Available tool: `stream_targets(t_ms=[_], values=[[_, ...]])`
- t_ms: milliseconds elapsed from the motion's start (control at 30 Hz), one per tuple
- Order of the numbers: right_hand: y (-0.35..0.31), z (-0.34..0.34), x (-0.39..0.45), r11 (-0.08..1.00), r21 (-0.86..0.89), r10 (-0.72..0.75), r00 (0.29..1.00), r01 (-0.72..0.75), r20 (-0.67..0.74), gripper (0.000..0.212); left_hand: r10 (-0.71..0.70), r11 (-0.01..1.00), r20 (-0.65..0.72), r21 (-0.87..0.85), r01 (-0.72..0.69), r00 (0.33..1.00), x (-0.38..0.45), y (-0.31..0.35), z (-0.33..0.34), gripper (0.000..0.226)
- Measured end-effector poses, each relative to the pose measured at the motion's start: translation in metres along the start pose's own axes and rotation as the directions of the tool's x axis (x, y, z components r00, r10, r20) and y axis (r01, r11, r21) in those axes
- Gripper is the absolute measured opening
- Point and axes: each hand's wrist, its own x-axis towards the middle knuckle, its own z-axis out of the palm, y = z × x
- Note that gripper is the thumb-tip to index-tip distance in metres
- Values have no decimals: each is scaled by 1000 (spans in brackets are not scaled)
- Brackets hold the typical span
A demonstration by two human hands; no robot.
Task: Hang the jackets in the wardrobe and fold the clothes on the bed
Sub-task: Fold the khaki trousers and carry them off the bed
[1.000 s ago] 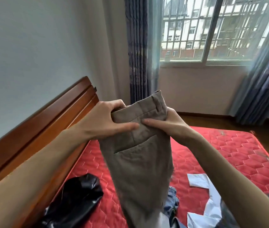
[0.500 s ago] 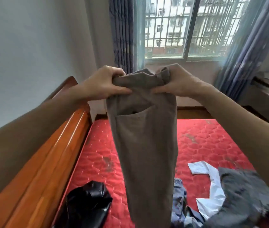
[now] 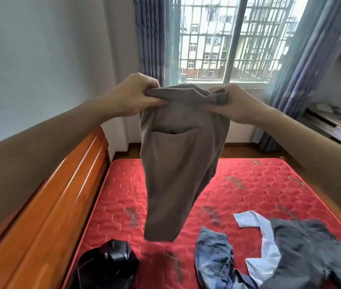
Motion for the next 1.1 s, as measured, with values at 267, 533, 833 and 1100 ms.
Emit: stream_targets(t_ms=[267,533,833,1100], values=[[-22,-2,-20,935,268,124,923,-231,363,30,-163,912,374,-295,284,913,-28,15,-19,39],[-23,-11,15,752,509,140,855,-419,499,58,-240,796,493,-394,460,836,-13,9,-39,27],[55,37,92,868,306,253,880,-390,403,31,-333,767,552,-313,560,765,17,-85,1,51],[119,52,193,937,257,244,970,-238,7,32,-304,950,-86,-100,296,949,111,-169,42,12]])
